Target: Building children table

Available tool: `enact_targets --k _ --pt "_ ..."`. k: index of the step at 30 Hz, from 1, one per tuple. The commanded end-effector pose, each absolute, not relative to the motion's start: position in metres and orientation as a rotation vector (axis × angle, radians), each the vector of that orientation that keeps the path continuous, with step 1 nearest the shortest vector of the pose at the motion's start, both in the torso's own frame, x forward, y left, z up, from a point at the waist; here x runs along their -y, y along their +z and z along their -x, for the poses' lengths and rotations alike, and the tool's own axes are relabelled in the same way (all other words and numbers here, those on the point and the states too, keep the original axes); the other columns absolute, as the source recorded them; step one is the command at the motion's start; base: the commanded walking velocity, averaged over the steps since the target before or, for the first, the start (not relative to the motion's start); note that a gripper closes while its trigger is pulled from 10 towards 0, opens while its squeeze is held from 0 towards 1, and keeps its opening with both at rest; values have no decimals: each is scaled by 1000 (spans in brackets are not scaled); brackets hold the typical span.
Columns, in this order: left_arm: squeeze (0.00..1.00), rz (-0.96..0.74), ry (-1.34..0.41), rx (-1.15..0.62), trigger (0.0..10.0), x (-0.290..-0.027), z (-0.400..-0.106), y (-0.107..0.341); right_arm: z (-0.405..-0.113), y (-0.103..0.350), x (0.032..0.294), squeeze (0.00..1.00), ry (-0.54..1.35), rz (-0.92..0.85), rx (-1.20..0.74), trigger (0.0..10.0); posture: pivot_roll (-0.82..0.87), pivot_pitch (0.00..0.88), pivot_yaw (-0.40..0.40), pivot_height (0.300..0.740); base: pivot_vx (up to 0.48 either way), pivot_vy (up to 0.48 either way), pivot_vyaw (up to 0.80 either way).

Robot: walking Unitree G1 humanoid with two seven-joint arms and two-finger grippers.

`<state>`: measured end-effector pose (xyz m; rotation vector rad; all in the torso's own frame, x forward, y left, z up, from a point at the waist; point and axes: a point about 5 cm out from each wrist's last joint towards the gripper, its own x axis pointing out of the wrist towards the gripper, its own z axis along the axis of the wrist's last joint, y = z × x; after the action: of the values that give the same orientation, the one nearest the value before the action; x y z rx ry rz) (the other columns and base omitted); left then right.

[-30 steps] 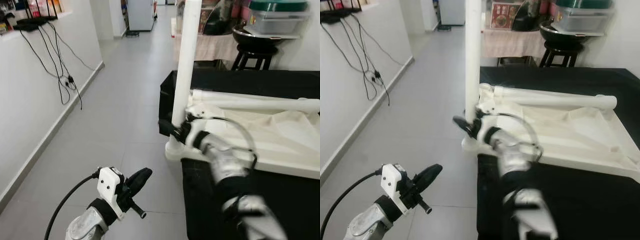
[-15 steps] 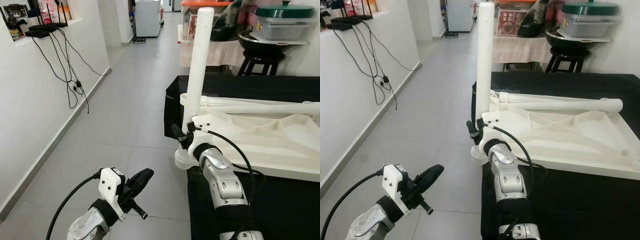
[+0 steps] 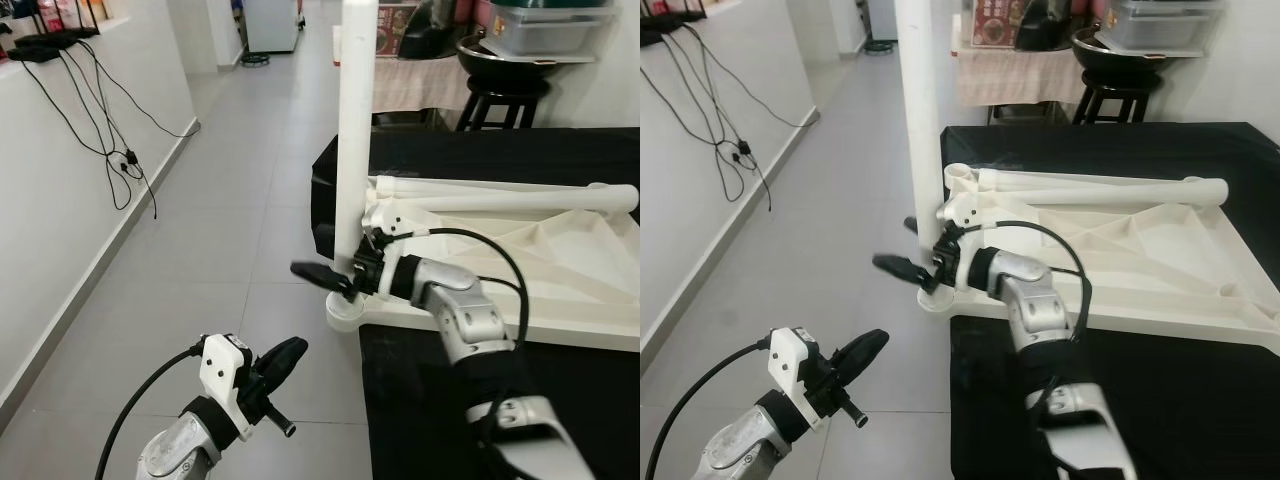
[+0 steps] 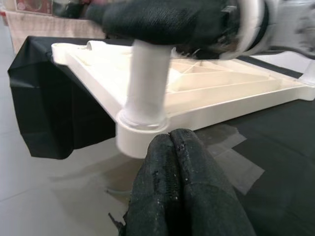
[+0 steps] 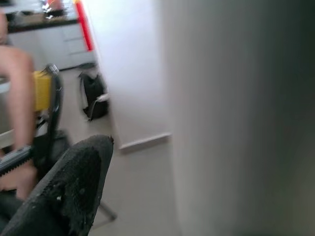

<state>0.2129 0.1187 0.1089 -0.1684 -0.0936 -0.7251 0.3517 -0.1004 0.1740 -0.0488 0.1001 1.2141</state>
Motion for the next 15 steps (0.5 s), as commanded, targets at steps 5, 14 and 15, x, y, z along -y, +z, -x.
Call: enact_targets --k 5,14,15 --pt "0 171 -714 87 10000 -121 -213 106 -362 167 94 0 1216 32 -162 10000 43 0 -2 740 0 0 0" --pt "0 171 -713 85 10000 -120 -213 105 -364 161 94 0 1190 -23 -200 0 46 0 -5 740 0 0 0" --pt "0 172 -713 85 10000 -120 -212 106 -365 160 97 0 1169 -29 -196 0 45 0 -6 740 0 0 0"
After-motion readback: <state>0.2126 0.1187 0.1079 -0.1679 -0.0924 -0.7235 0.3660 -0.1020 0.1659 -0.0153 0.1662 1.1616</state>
